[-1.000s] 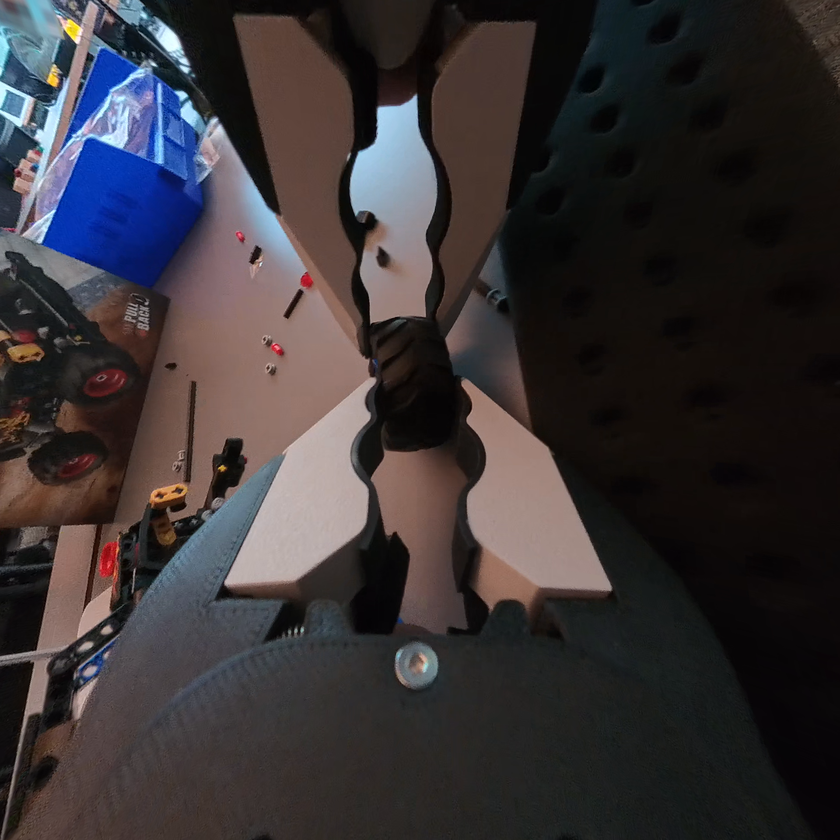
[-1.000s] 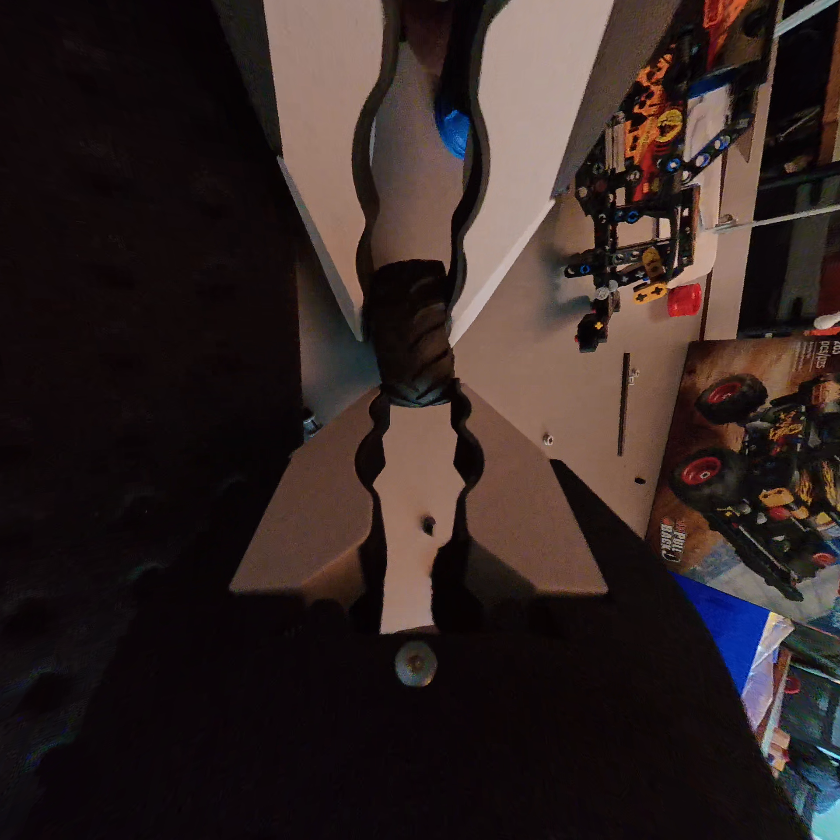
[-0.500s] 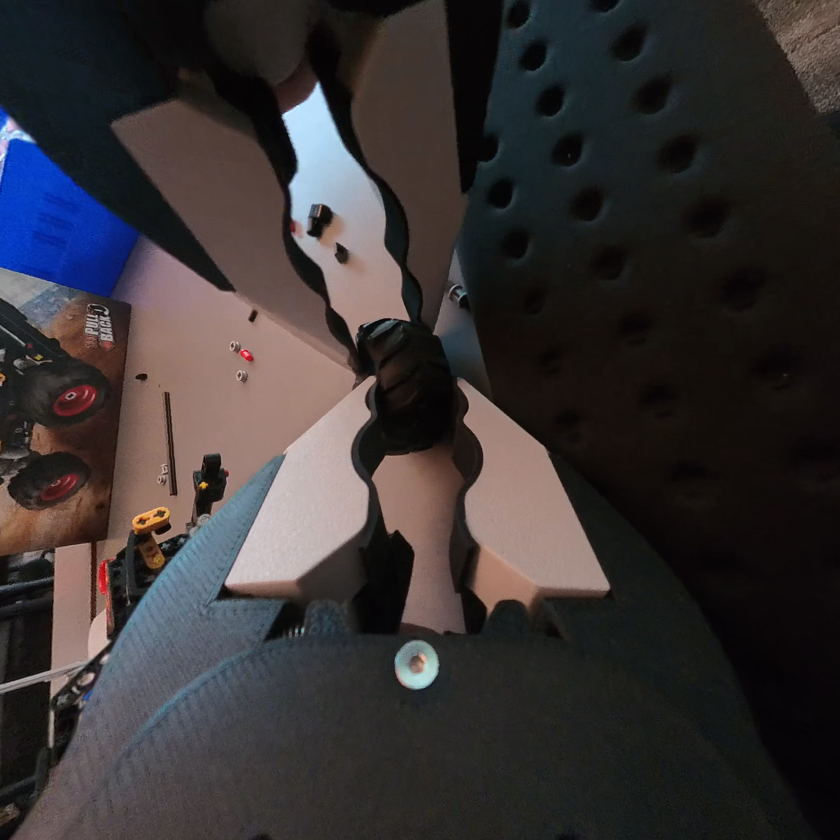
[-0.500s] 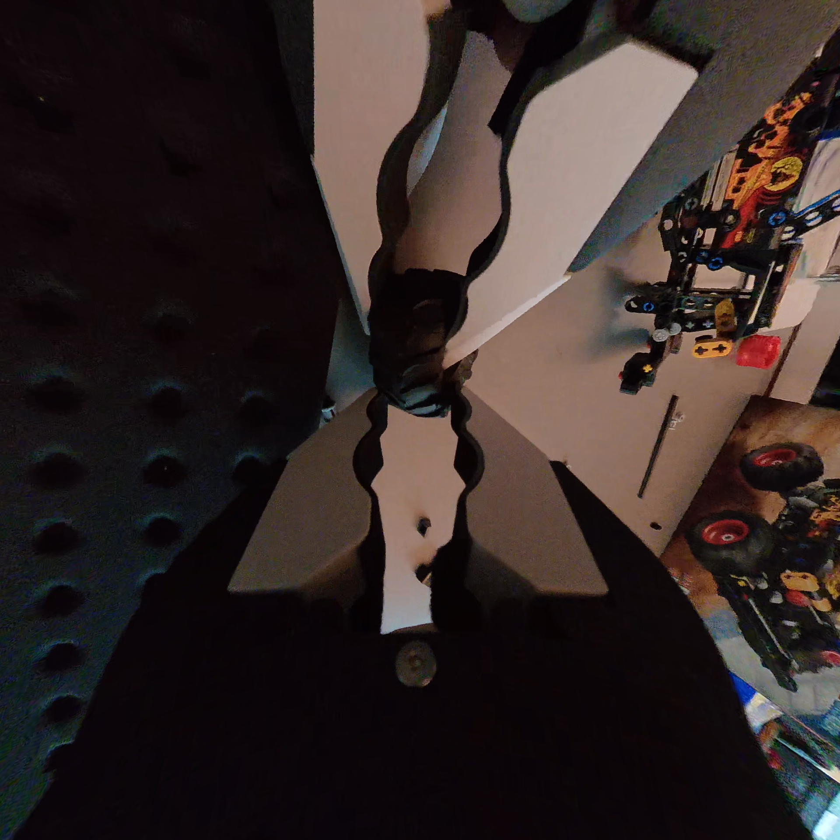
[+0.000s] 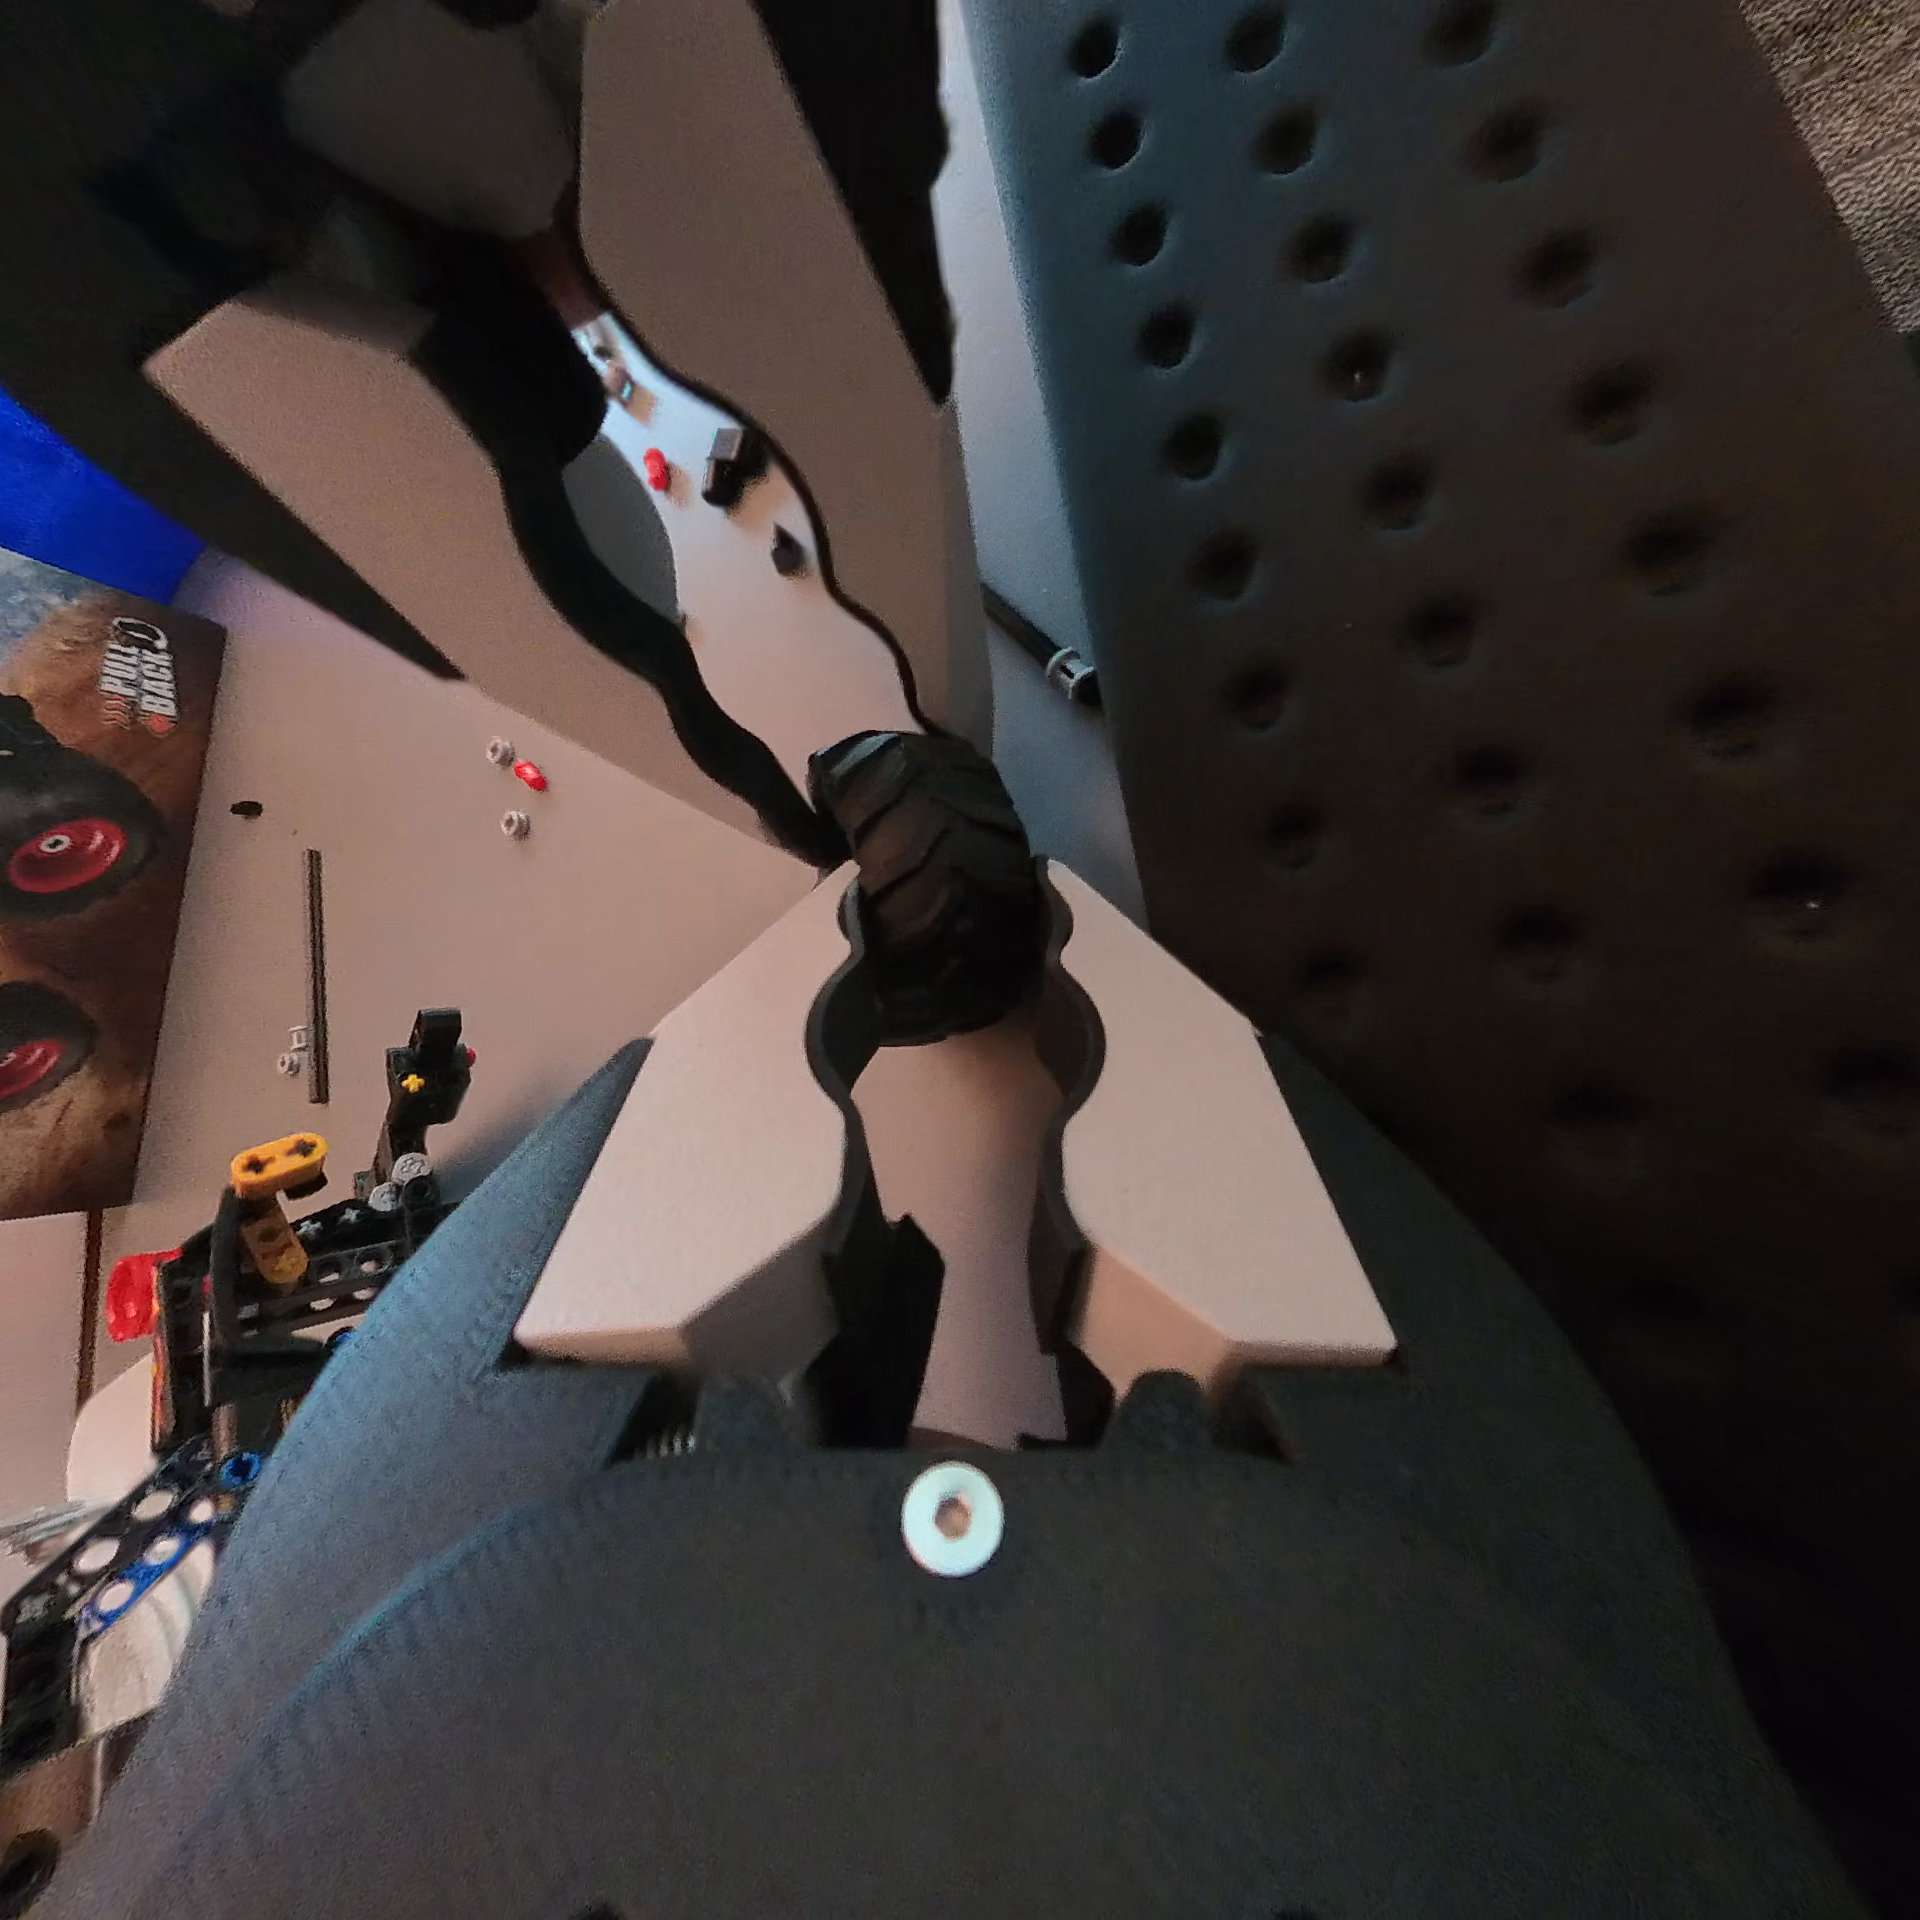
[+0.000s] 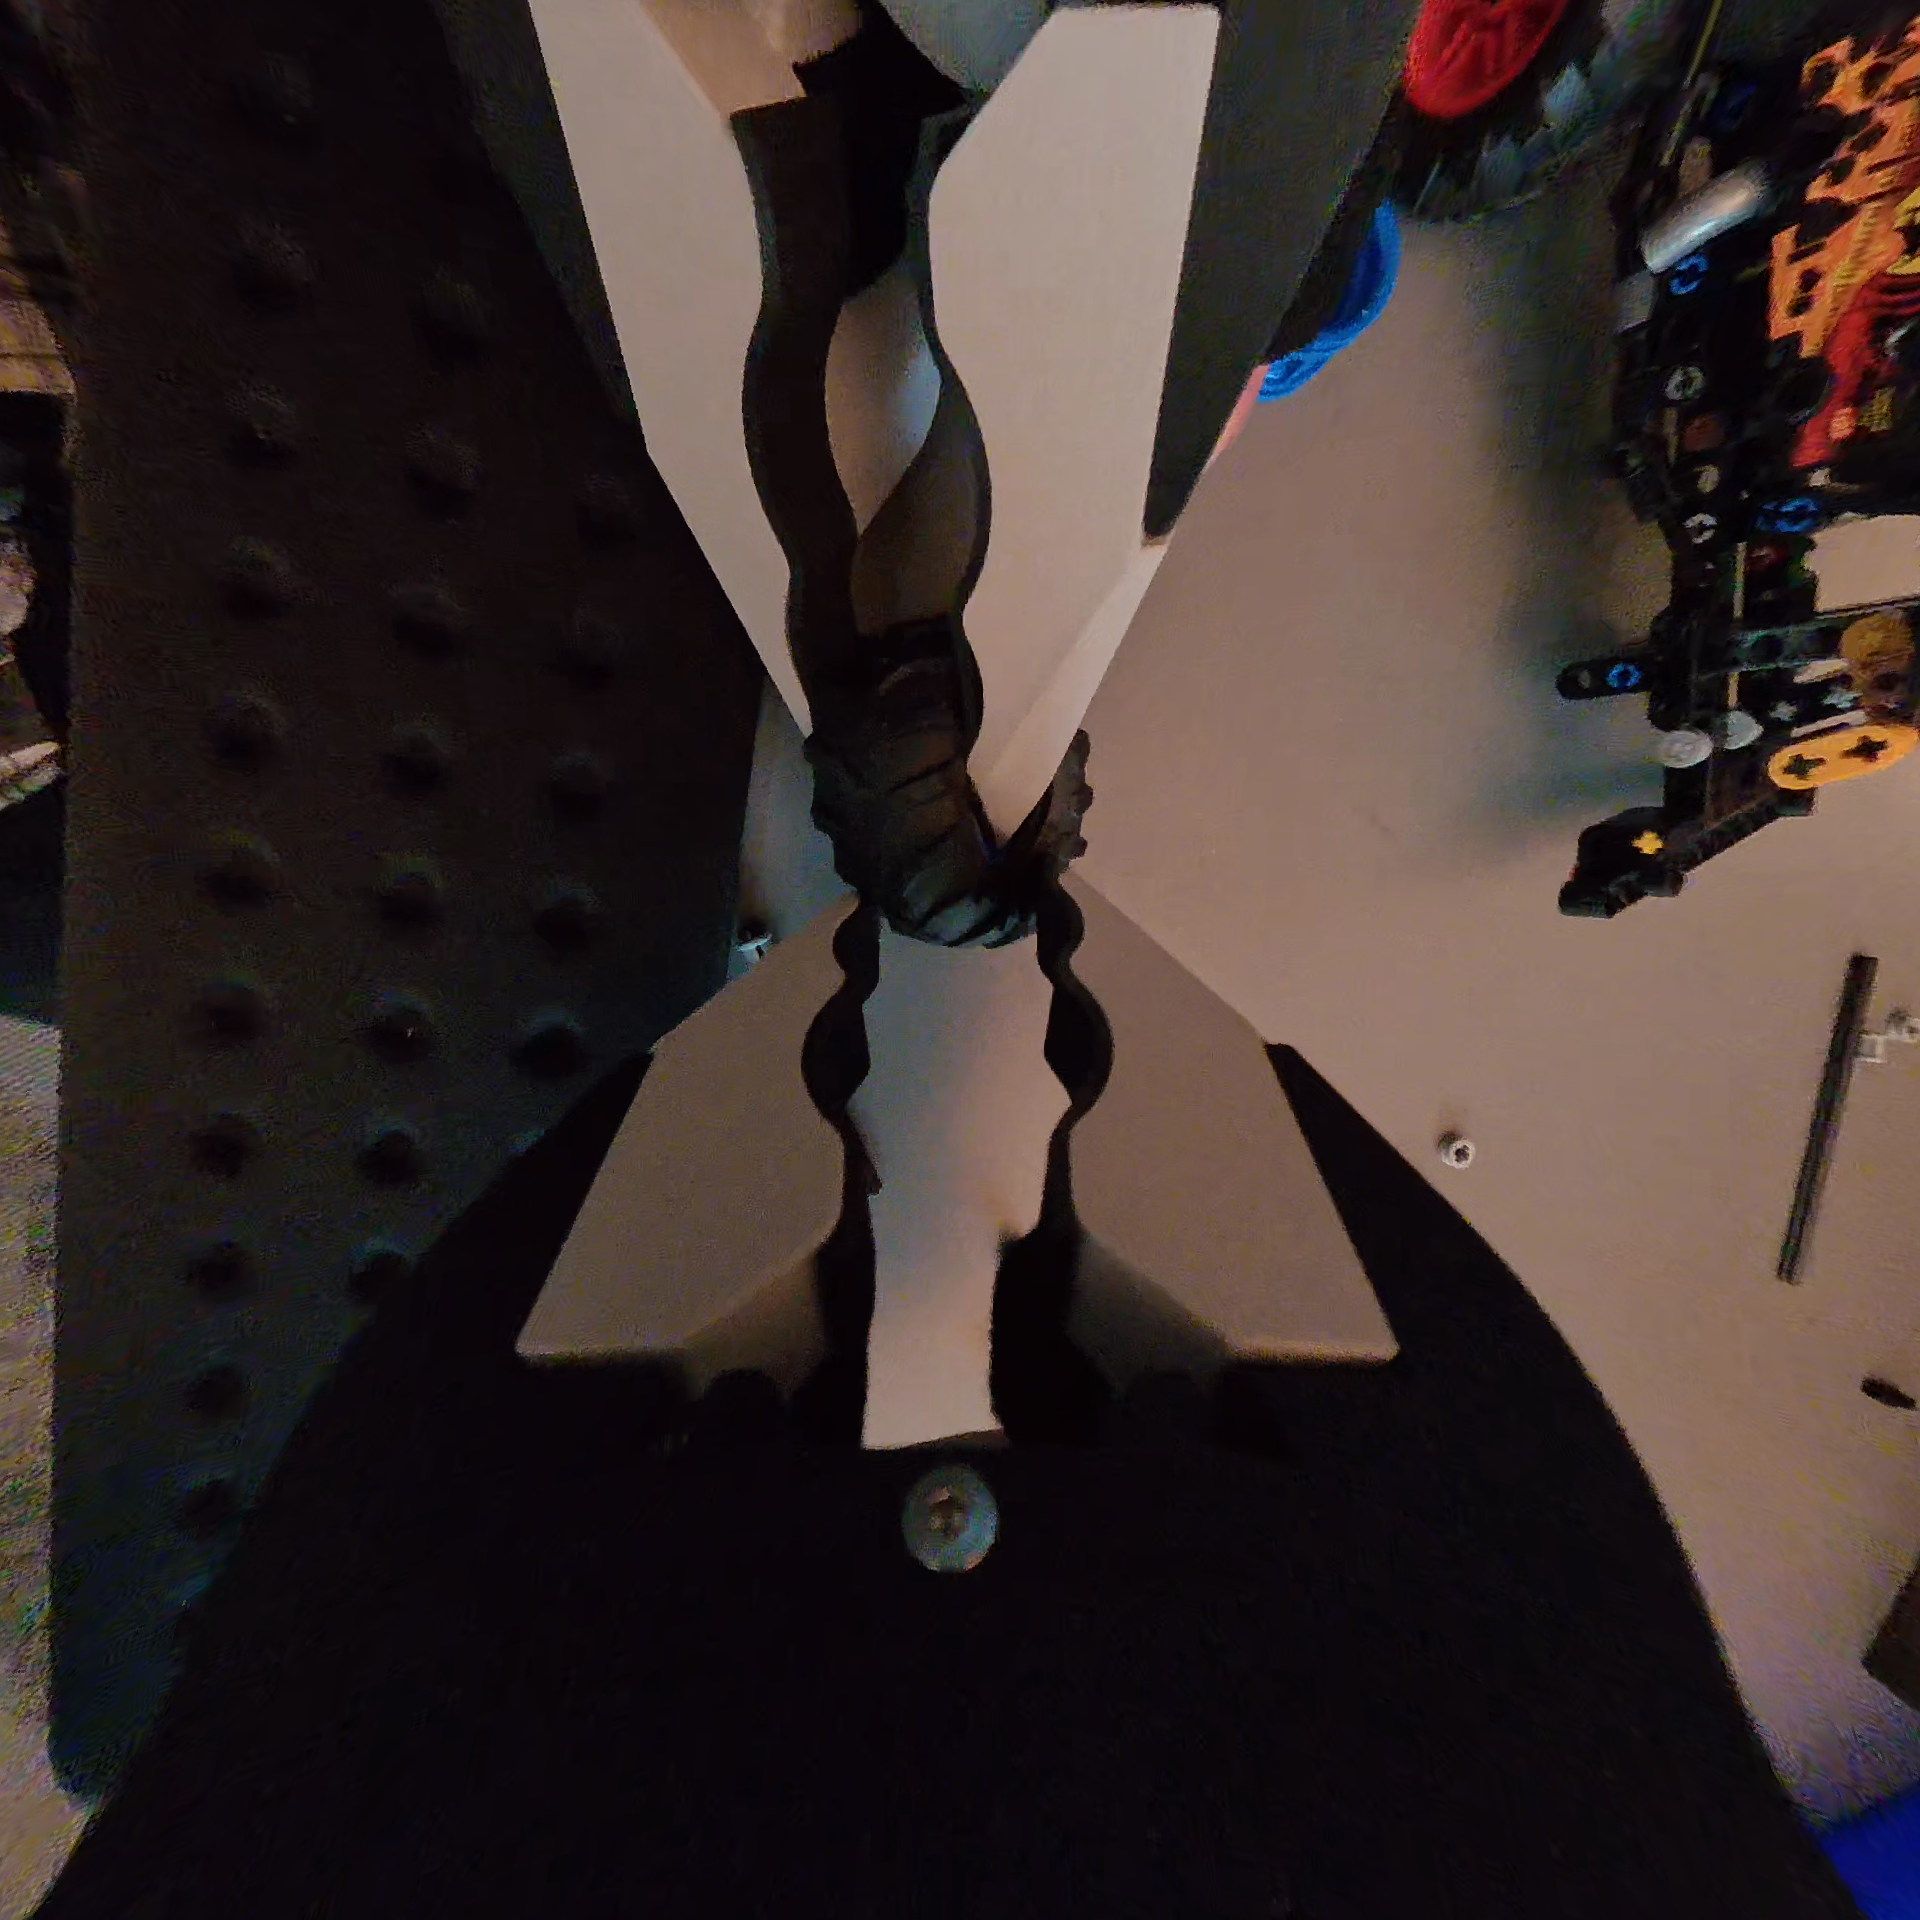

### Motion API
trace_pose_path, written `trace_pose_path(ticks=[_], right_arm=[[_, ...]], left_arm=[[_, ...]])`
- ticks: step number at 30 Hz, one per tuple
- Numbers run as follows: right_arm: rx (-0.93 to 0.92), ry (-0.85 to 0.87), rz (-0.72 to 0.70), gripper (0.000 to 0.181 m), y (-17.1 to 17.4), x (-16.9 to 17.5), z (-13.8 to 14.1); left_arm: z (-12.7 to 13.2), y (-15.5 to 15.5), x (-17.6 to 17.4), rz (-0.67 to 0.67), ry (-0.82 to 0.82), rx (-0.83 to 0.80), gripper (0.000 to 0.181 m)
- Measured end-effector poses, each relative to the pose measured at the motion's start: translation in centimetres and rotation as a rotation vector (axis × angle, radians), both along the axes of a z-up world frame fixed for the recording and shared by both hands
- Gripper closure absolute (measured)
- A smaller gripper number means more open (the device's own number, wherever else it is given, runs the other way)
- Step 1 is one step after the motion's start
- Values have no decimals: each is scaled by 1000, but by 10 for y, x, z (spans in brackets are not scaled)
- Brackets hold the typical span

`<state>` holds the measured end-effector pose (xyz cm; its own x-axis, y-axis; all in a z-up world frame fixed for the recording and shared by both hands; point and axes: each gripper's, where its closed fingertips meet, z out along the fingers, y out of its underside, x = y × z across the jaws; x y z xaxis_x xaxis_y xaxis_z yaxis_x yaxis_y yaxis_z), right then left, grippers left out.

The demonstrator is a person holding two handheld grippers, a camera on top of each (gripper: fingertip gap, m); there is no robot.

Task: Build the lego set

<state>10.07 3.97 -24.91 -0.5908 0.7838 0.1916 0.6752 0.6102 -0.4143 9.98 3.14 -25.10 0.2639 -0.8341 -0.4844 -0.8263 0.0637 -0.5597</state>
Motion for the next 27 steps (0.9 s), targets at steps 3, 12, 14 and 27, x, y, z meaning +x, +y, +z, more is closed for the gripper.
trace_pose_path(ticks=[3, 12, 14, 27], right_arm=[[51, 123, -54, 148, -1, -2, 6], [228, 359, -104, 155, -14, 0, 12], [228, 332, -97, 156, -15, 0, 11], [-99, 284, -131, 159, -15, -2, 8]], left_arm=[[0, 0, -5, 26, -15, -5, 153], [1, -2, -3, 10, 45, 106, 152], [1, -2, -3, 1, 76, 136, 153], [-1, -4, 0, -52, 202, 129, 157]])
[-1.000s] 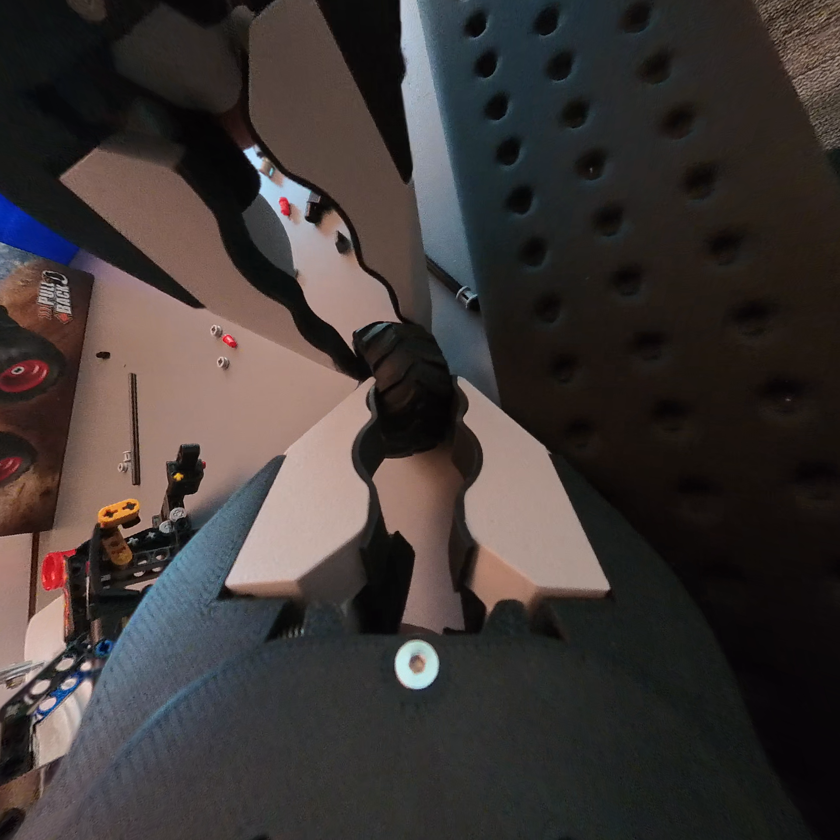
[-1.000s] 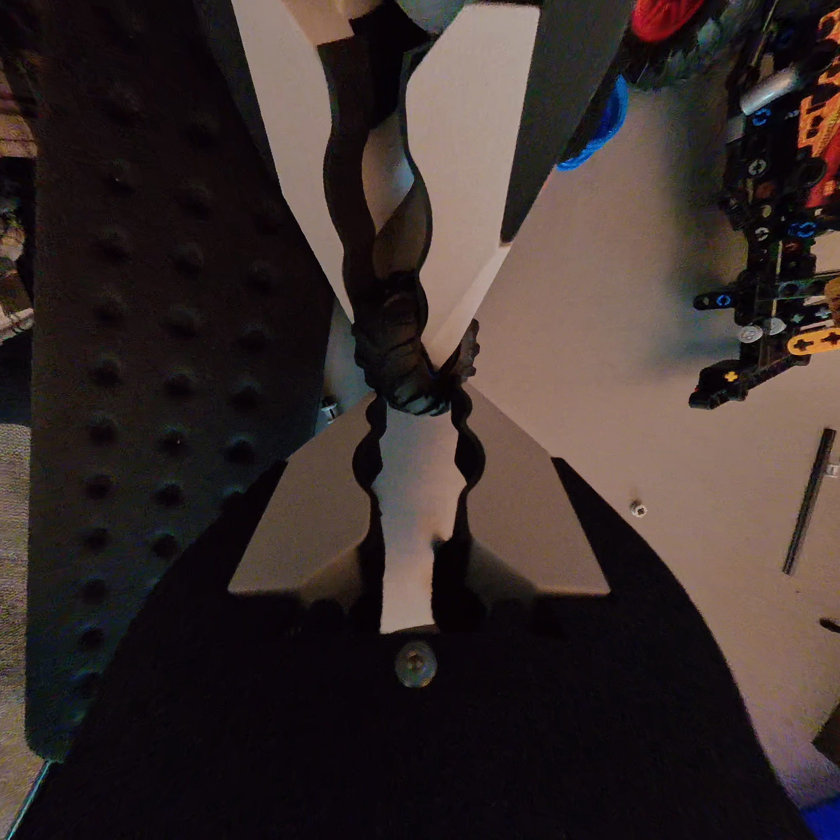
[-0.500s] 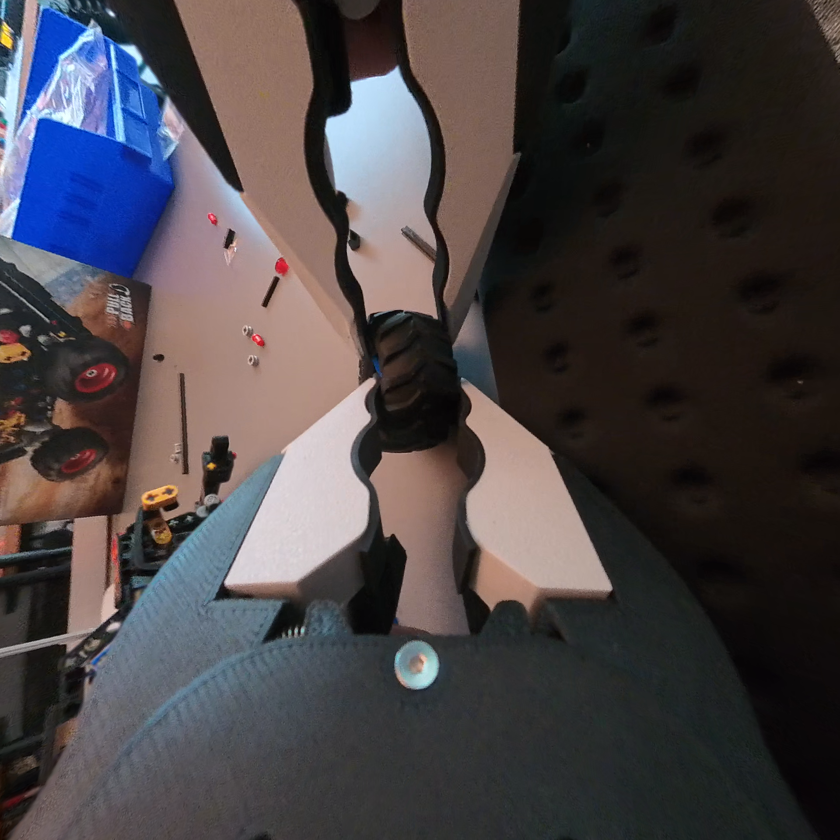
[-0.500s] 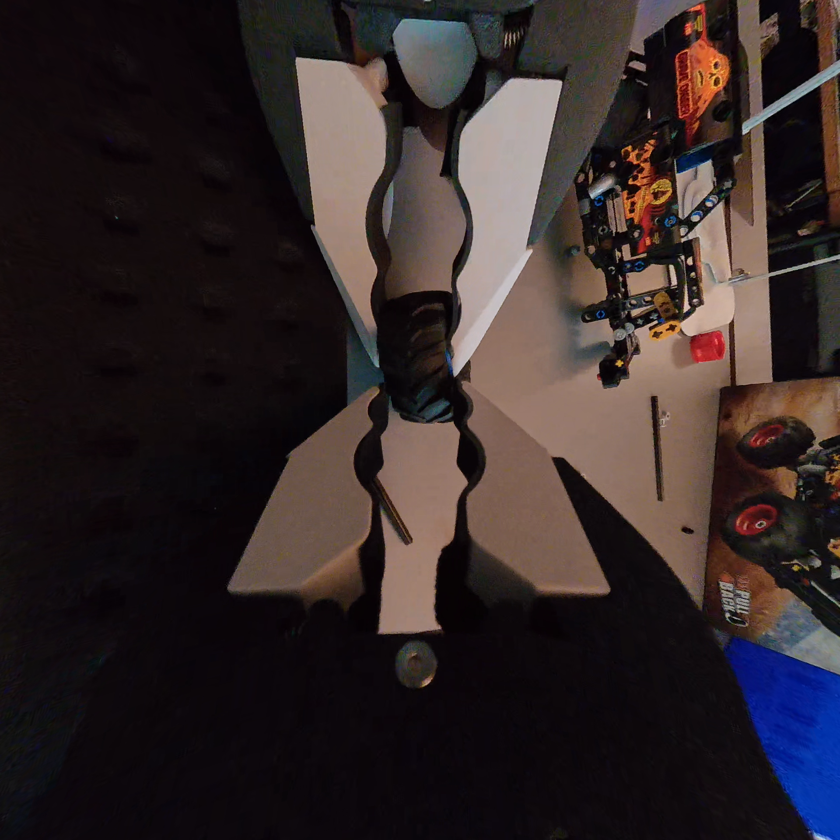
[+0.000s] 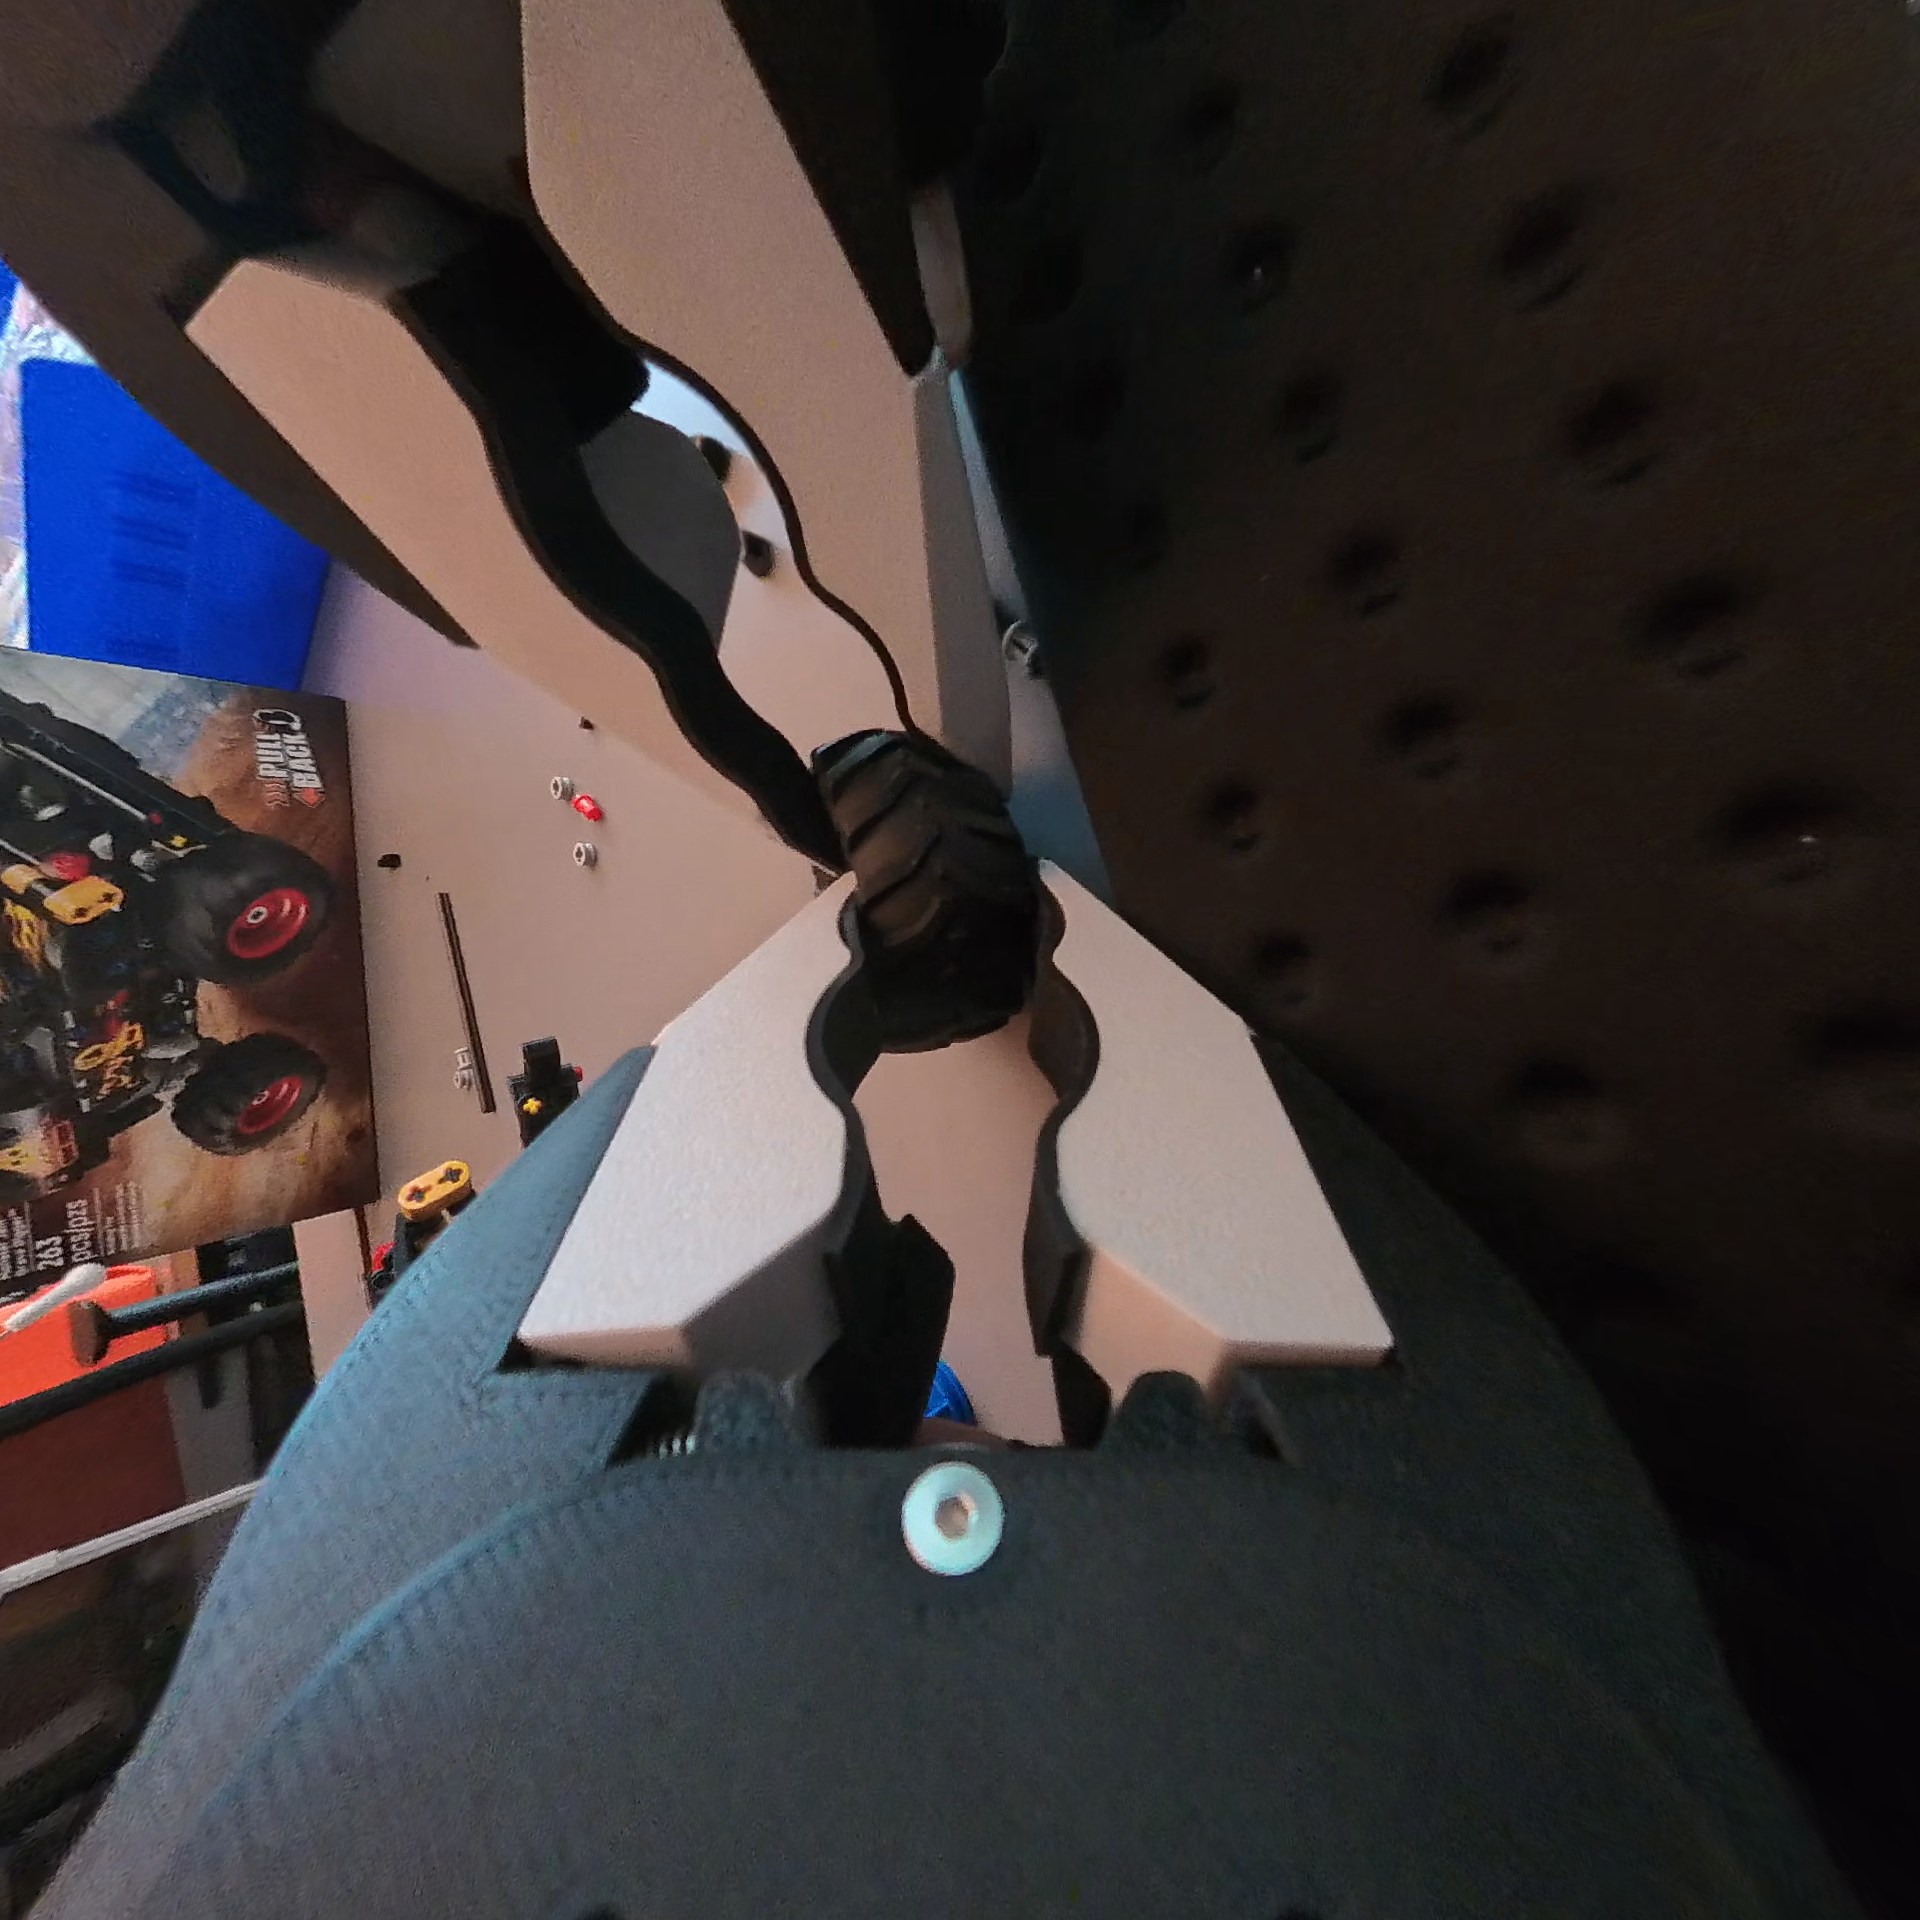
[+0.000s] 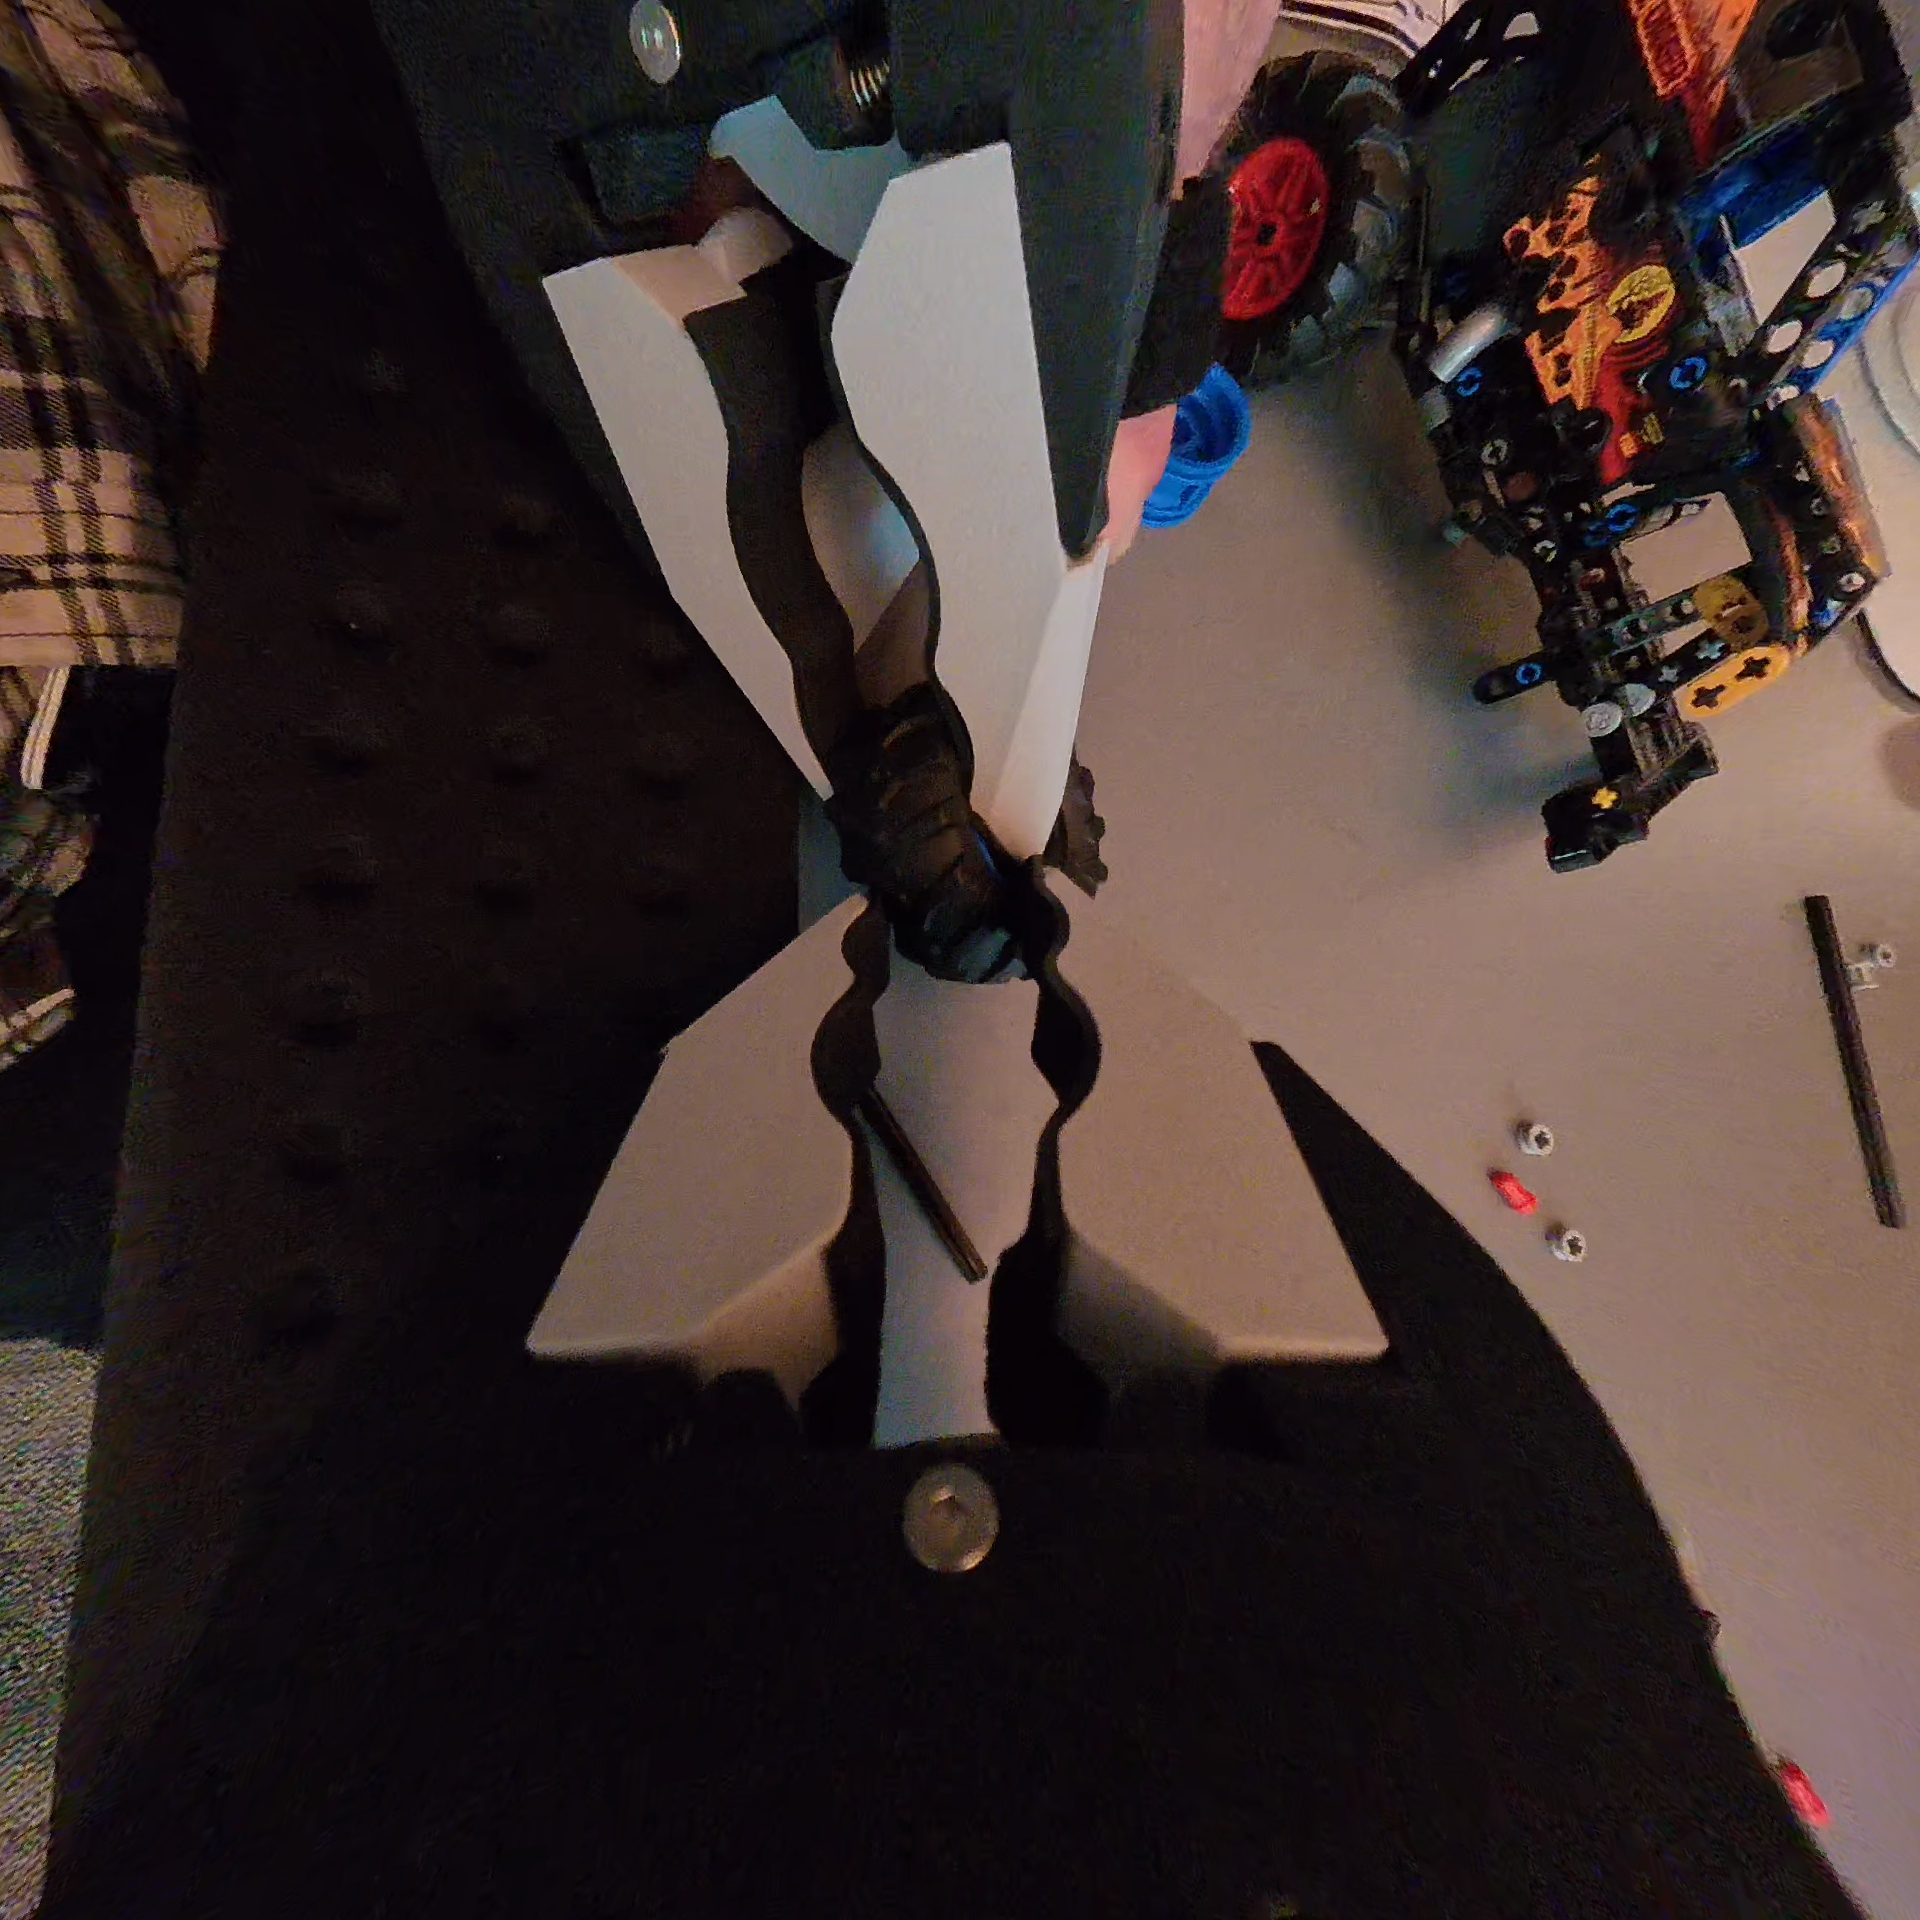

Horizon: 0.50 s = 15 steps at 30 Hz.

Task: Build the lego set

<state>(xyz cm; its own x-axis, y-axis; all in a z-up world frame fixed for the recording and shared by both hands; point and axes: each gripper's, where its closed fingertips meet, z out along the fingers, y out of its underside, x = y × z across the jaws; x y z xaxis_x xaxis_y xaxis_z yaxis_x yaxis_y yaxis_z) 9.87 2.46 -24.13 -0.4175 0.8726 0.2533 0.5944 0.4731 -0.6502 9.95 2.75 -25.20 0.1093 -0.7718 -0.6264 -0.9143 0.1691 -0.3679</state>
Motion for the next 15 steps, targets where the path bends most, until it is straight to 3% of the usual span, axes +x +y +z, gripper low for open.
trace_pose_path(ticks=[7, 15], right_arm=[[-129, -83, 43, 158, 1, -2, 0], [305, -4, 12, 157, -2, -2, -3]], left_arm=[[0, 2, -1, 20, -68, -46, 155], [8, -4, -6, 81, -210, -163, 144]])
